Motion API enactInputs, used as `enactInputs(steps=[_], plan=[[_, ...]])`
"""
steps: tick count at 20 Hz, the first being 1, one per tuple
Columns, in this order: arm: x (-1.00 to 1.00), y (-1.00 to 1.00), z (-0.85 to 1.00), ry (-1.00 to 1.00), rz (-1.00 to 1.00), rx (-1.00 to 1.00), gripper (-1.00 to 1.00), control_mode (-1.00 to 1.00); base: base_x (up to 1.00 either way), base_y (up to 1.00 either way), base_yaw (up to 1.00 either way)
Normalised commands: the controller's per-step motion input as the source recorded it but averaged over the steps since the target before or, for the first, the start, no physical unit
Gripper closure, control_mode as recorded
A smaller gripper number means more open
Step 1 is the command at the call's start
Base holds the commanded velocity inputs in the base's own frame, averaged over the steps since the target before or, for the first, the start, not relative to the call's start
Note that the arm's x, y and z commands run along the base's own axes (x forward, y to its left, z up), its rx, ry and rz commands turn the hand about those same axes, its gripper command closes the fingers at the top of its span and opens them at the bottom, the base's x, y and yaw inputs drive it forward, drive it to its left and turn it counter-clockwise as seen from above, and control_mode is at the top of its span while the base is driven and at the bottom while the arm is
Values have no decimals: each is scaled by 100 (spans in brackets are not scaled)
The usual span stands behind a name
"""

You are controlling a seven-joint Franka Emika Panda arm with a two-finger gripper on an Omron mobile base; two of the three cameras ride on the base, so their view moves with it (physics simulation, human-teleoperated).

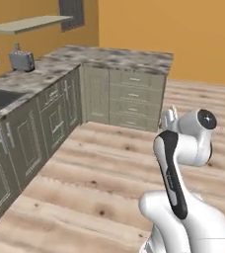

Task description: Move the glass cup from next to the sink to the open cabinet. Then, move the bowl with the onion to the fridge to clear the area for faucet cleaning.

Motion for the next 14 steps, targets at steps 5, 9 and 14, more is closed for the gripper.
enactInputs(steps=[5,9,14], plan=[[0,0,0,0,0,0,-100,100,10,0,88],[0,0,0,0,0,0,-100,100,0,0,94],[0,0,0,0,0,0,-100,100,10,3,81]])
